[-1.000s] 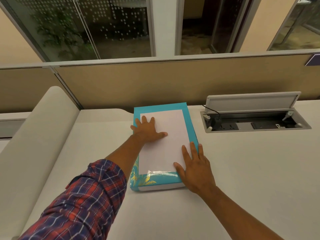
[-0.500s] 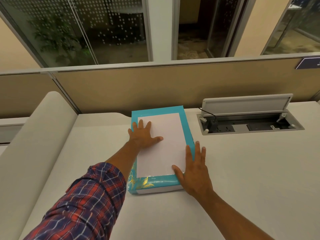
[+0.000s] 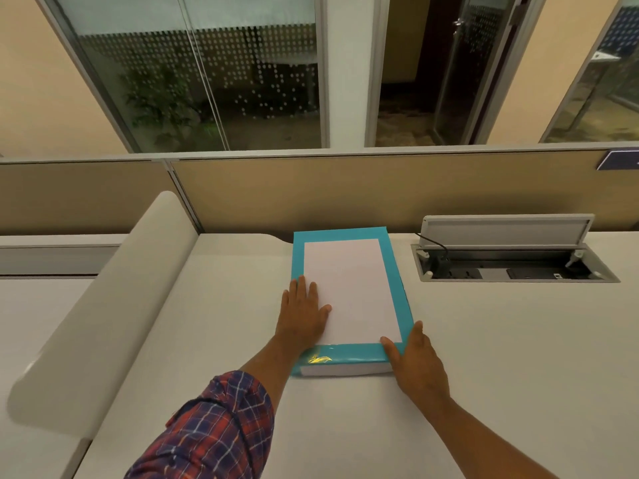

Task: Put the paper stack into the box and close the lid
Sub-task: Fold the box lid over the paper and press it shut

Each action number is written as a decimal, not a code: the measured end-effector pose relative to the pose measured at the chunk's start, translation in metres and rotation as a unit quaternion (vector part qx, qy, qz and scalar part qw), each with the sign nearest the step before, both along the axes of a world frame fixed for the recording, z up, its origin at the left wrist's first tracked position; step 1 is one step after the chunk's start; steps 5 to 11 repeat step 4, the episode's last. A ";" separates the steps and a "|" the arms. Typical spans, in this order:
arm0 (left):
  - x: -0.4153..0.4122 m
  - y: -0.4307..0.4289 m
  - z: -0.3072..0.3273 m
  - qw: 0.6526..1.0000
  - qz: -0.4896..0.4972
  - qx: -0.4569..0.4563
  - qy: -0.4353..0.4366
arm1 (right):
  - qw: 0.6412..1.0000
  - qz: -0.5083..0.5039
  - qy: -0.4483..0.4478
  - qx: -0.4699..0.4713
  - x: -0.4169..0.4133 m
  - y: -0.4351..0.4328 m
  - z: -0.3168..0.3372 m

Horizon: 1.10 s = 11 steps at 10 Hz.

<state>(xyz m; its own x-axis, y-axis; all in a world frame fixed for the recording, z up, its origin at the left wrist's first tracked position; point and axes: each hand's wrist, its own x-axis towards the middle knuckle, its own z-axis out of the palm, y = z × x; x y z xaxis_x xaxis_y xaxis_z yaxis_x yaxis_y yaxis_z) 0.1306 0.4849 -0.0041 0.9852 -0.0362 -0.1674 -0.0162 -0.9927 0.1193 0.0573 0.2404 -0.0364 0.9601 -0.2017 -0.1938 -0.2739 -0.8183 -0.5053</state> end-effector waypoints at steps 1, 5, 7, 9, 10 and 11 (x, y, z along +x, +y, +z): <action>-0.035 -0.005 -0.006 1.000 0.018 0.003 -0.013 | 1.000 0.003 0.015 0.021 -0.010 -0.005 0.005; -0.083 -0.027 0.014 0.999 0.013 0.025 0.016 | 0.993 0.113 0.043 0.009 -0.033 -0.037 0.033; -0.083 -0.027 0.014 0.999 0.013 0.025 0.016 | 0.993 0.113 0.043 0.009 -0.033 -0.037 0.033; -0.083 -0.027 0.014 0.999 0.013 0.025 0.016 | 0.993 0.113 0.043 0.009 -0.033 -0.037 0.033; -0.083 -0.027 0.014 0.999 0.013 0.025 0.016 | 0.993 0.113 0.043 0.009 -0.033 -0.037 0.033; -0.083 -0.027 0.014 0.999 0.013 0.025 0.016 | 0.993 0.113 0.043 0.009 -0.033 -0.037 0.033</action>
